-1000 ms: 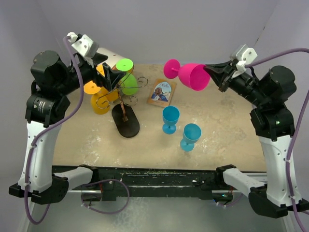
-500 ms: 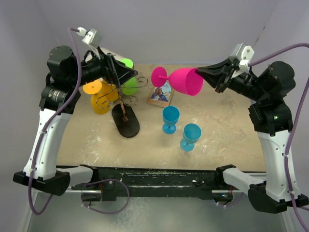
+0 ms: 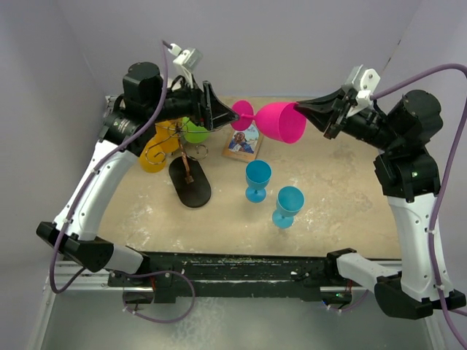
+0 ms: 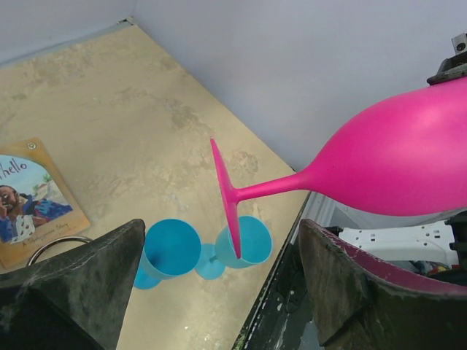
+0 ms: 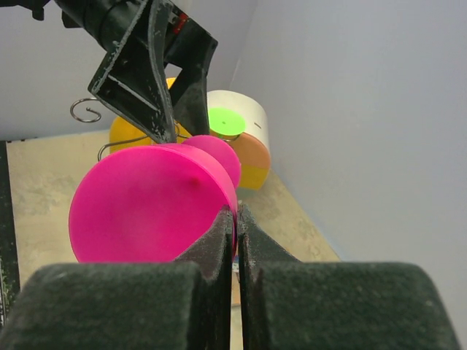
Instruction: Place the wine glass upside down on the wine glass rack
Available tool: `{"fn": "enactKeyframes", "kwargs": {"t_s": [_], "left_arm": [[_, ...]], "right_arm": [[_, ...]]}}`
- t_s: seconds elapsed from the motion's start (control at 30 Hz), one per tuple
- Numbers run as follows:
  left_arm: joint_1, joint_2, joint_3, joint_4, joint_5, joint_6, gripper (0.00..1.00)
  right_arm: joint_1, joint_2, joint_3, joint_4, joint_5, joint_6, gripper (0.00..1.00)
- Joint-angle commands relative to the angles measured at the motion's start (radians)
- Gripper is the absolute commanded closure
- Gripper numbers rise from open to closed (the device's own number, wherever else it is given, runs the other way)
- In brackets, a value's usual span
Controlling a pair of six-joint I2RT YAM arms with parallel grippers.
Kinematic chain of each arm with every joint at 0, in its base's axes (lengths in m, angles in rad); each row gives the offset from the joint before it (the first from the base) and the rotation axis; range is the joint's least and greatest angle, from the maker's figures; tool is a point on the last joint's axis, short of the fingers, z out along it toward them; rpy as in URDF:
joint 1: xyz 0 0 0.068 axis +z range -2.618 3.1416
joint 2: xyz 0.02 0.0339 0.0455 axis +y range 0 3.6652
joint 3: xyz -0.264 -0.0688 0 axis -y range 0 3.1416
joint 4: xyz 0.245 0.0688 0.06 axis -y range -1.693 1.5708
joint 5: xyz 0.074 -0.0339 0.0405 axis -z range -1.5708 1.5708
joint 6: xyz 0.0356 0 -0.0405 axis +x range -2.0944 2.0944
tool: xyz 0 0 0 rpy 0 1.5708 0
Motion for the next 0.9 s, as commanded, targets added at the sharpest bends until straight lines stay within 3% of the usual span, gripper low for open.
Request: {"fn": "enactKeyframes", "kwargs": {"t_s": [0.0, 0.6, 0.87], "left_arm": [[-0.029, 0.030, 0.062, 0.034, -0.005, -0.020, 0.15], [-0.042, 0.080, 0.037, 0.076, 0.050, -0.066, 0.67], [-0.043, 0.100, 0.028, 0.087, 0.081, -0.094, 0.82]], "right_arm": [[-0.002, -0.022, 0.022, -0.008, 0.013, -0.053, 1.00], [-0.001, -0.035, -0.015, -0.021, 0.028, -0.090, 1.00], [-0.001, -0.040, -0.024, -0.019, 0.033, -0.089, 1.00]]}}
